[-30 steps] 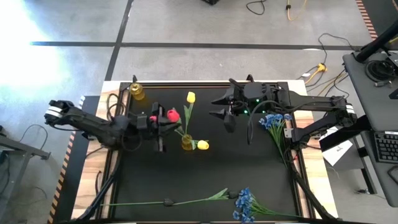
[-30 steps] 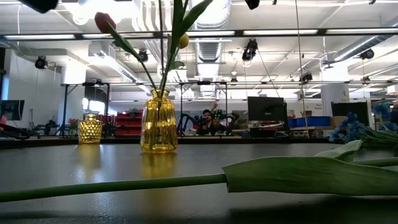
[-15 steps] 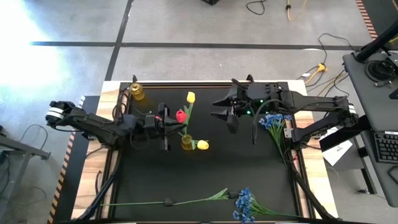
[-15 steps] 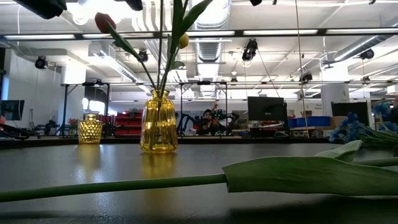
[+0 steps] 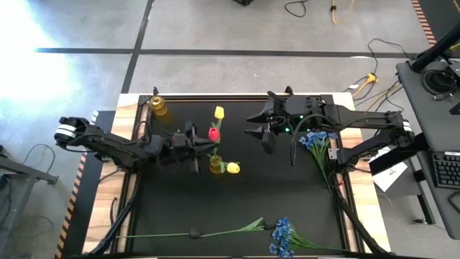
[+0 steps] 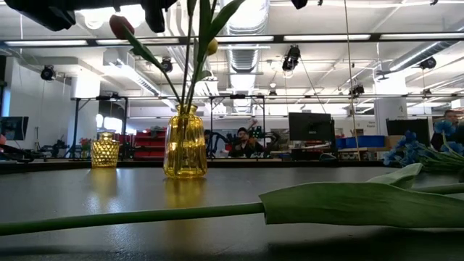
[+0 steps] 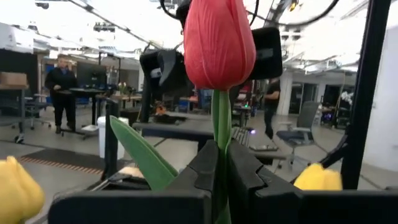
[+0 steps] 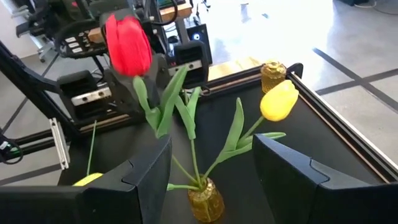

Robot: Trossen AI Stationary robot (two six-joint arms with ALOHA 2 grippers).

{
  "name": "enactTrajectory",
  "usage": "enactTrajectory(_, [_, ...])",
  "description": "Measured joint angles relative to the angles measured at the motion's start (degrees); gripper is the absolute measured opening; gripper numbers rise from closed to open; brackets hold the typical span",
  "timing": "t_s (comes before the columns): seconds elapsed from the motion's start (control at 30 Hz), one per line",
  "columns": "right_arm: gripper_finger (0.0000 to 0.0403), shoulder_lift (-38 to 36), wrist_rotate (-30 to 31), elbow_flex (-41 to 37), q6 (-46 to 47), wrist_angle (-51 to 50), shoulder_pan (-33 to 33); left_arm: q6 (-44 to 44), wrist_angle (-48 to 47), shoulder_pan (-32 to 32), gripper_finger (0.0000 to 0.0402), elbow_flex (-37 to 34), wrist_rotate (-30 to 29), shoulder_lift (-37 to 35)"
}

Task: Sort flowers into vase by color
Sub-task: Put the red tulip into the bottom vase, then put the left black tulip into the top vase

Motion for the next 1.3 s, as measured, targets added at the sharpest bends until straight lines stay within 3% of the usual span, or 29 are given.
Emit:
enactTrajectory(0.2, [0.0215,0.00,0.00,0.02,0.00,-0.02,0.00,-0.52,-4.42,-0.04,0.0017,0.02,-1.55,-0.26])
enactTrajectory(0.57, [0.0215,-0.01,0.05,0.02,-0.04,-2.00,0.00,-0.76,-16.61,-0.04,0.0125,0.21,-5.93,-5.98])
enactTrajectory(0.7, [0.0215,-0.02,0.09,0.02,-0.13,-2.90,0.00,-3.48,-29.45,-0.24,0.0160,3.96,-6.00,-9.59])
enactTrajectory(1.0, [0.0215,-0.02,0.55,0.02,-3.64,-3.10,-0.15,-12.49,-78.62,-4.55,0.0189,25.39,-5.87,-10.73])
enactTrajectory(1.3, [0.0215,-0.02,3.04,0.02,-9.05,-3.26,-0.15,-23.52,-94.98,-15.36,0.0185,38.88,-5.30,-9.35])
